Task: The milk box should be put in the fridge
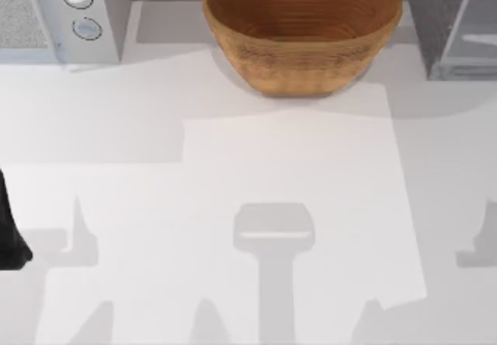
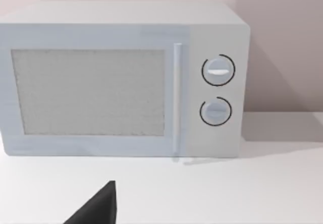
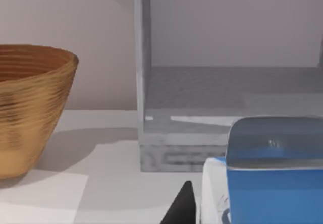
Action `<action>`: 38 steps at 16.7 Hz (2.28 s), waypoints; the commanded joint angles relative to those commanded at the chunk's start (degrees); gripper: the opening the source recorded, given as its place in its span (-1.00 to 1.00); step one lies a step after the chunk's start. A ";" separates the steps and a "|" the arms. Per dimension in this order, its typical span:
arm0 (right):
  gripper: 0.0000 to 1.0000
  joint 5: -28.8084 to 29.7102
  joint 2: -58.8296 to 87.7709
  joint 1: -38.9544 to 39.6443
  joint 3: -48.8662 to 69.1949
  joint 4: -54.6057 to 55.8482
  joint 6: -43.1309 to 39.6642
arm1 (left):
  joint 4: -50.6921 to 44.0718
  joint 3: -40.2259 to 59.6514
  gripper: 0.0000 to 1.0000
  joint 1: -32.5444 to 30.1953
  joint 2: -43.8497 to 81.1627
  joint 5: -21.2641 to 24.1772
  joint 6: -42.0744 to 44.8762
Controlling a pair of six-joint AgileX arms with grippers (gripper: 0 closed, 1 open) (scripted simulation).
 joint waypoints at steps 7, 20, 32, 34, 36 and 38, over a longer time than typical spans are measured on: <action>-1.00 -2.11 17.63 -2.22 7.31 9.75 0.20 | 0.00 0.00 1.00 0.00 0.00 0.00 0.00; -1.00 -9.85 80.05 -10.71 36.63 45.58 0.67 | 0.00 0.00 1.00 0.00 0.00 0.00 0.00; -1.00 -14.53 122.34 -15.95 55.10 67.85 0.77 | 0.00 0.00 1.00 0.00 0.00 0.00 0.00; -1.00 -14.67 123.75 -16.10 55.60 68.43 0.77 | 0.00 0.00 1.00 0.00 0.00 0.00 0.00; -1.00 -14.67 123.75 -16.10 55.60 68.43 0.77 | 0.00 0.00 1.00 0.00 0.00 0.00 0.00; -1.00 -14.67 123.75 -16.10 55.60 68.43 0.77 | 0.00 0.00 1.00 0.00 0.00 0.00 0.00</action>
